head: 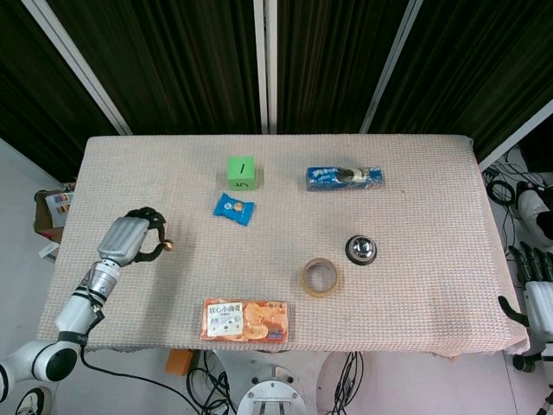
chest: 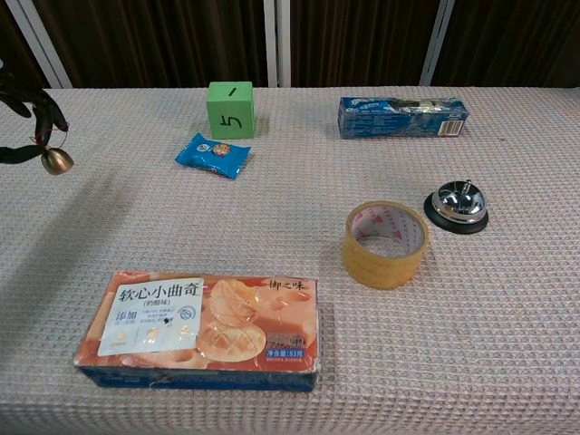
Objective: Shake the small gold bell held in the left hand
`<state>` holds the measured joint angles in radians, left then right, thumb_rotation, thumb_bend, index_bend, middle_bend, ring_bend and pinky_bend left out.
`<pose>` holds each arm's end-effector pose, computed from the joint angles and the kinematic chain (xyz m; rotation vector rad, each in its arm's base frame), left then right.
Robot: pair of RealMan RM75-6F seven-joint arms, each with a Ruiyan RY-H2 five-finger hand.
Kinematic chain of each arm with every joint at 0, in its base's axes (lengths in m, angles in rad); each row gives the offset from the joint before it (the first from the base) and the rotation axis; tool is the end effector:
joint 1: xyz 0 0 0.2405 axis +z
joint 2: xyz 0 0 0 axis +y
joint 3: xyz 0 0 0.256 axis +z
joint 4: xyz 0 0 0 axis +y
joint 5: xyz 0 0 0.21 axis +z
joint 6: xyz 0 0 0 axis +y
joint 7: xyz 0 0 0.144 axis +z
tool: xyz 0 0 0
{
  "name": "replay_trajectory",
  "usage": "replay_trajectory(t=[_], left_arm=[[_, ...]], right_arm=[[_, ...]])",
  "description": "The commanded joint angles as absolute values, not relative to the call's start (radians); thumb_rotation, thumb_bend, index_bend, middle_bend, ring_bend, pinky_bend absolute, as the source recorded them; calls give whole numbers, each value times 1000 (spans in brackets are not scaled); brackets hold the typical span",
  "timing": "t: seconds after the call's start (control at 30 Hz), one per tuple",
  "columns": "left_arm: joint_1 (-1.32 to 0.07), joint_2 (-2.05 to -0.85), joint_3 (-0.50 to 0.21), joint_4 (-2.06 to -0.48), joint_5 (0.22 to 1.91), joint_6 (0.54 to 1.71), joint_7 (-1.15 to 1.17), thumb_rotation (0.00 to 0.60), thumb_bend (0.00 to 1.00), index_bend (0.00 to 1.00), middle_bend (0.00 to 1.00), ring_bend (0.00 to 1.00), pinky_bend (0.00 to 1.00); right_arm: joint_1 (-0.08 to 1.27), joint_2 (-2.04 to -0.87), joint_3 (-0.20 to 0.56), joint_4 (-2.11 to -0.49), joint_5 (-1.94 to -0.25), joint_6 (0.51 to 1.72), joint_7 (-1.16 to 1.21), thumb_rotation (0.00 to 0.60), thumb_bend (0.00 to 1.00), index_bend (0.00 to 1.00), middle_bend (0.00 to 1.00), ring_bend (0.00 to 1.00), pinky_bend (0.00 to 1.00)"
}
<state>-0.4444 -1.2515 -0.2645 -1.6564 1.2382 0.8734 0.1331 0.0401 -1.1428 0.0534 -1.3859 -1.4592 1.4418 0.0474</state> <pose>-0.2261 0.3074 0.0709 -1.6975 -1.1601 -0.8889 -0.3676 -0.1684 0.1761 1.3643 -0.8547 0.7147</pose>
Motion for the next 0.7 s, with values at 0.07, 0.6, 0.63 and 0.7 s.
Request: replay_trajectory(t=[0.07, 0.6, 0.63, 0.7], left_arm=[[-477, -1330, -203, -1555, 1258, 824, 111, 600, 529, 830, 298, 153, 204], [-512, -1473, -149, -1338, 1296, 902, 64, 600, 520, 828, 298, 153, 204], [-512, -1476, -146, -1334, 1297, 907, 65, 600, 518, 827, 298, 153, 204], [-512, -1480, -142, -1330, 1297, 915, 64, 600, 513, 814, 295, 153, 204]], right_arm=[[42, -1142, 51, -1387, -1458, 1435, 45, 600, 176, 0, 0, 0, 0], [45, -1142, 51, -1387, -1443, 1413, 40, 600, 176, 0, 0, 0, 0], [46, -1141, 50, -1387, -1442, 1412, 40, 600, 176, 0, 0, 0, 0], [46, -1138, 50, -1389, -1438, 1407, 40, 600, 176, 0, 0, 0, 0]])
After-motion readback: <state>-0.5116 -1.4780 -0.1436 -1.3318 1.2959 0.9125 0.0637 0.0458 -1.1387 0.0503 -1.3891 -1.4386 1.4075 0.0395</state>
